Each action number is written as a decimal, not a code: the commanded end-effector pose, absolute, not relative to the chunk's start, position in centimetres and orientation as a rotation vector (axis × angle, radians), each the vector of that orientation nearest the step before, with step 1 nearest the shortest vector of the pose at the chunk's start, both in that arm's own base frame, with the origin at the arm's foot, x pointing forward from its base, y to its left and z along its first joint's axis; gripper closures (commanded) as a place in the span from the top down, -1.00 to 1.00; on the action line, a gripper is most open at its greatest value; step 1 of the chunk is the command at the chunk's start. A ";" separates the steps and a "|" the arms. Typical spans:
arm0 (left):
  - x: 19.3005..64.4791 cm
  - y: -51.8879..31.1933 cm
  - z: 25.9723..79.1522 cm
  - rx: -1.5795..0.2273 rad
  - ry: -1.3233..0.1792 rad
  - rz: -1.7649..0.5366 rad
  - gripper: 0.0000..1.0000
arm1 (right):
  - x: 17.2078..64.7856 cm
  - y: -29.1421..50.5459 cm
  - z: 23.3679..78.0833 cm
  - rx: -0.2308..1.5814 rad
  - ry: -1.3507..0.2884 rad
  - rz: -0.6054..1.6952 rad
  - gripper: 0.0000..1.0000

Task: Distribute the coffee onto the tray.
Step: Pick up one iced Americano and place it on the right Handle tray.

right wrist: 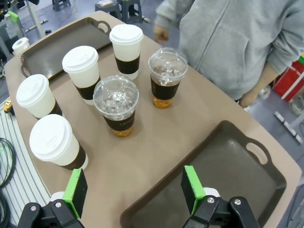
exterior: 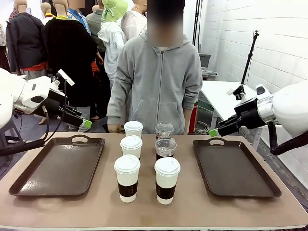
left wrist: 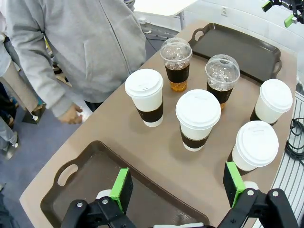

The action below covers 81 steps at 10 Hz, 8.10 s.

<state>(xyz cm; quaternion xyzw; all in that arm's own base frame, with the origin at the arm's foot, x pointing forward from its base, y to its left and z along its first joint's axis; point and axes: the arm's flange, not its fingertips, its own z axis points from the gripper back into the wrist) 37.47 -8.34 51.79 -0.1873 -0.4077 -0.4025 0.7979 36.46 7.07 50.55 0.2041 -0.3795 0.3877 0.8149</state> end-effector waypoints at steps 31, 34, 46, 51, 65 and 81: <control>37.4 -8.3 51.6 -0.409 -0.874 -0.863 1.00 | 50.6 5.7 49.0 0.663 -0.876 1.175 1.00; 37.4 -8.3 51.6 -0.409 -0.874 -0.863 1.00 | 50.0 5.2 48.1 0.700 -0.884 1.153 1.00; 37.4 -8.3 51.6 -0.409 -0.874 -0.863 1.00 | 60.5 4.6 37.9 0.776 -0.987 1.244 1.00; 37.4 -8.3 51.6 -0.409 -0.874 -0.863 1.00 | 62.6 5.1 35.2 0.814 -0.991 1.291 1.00; 37.4 -8.3 51.6 -0.409 -0.874 -0.863 1.00 | 65.5 9.8 30.2 0.901 -1.001 1.261 1.00; 37.4 -8.3 51.6 -0.409 -0.874 -0.863 1.00 | 67.6 14.9 27.0 1.122 -0.926 1.298 1.00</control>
